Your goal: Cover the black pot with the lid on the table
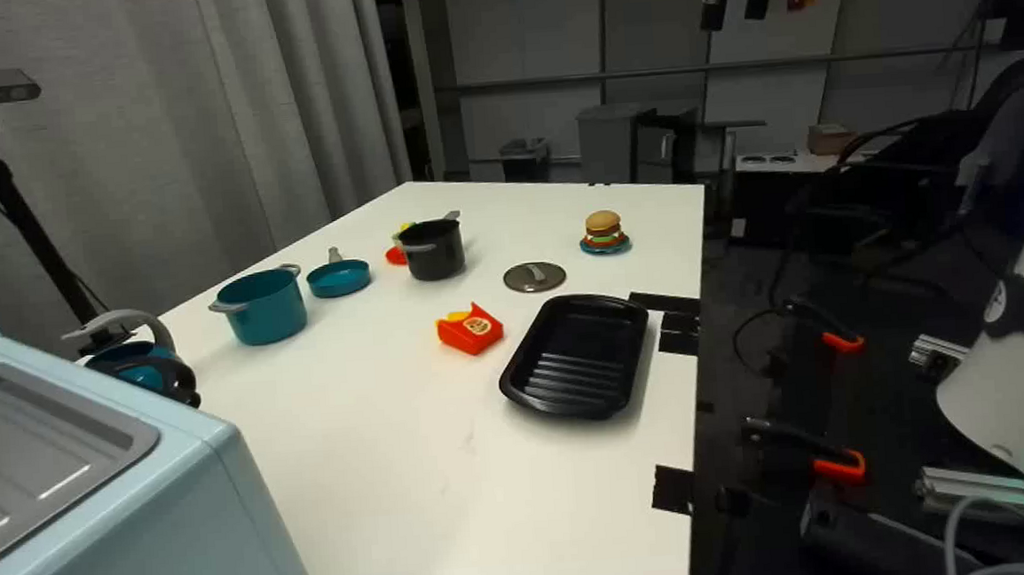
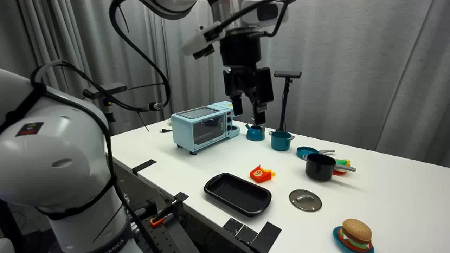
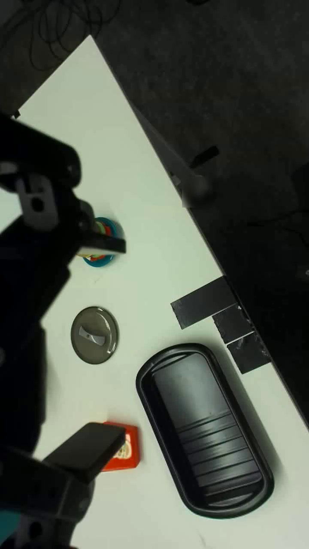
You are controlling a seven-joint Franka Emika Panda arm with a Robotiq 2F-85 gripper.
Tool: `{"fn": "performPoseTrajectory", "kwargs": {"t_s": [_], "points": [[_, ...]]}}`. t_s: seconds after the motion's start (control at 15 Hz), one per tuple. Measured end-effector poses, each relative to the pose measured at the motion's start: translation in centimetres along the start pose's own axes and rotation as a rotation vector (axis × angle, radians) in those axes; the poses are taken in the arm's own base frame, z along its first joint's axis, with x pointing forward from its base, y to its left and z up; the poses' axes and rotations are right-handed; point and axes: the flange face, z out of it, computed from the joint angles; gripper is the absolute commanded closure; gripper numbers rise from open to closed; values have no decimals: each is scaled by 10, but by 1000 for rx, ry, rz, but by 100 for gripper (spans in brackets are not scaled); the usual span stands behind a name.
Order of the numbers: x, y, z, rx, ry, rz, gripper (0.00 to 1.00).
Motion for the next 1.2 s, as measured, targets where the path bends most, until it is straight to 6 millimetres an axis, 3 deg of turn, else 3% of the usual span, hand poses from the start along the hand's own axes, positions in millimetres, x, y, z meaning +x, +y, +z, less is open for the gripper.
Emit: {"fn": "performPoseTrajectory", "kwargs": {"t_s": [1.0, 1.07, 1.2], "points": [[1, -4, 2, -2, -7, -6, 0], [2, 3, 6, -13, -15, -8, 0], [7, 38, 20, -15, -21, 10, 0]]}}
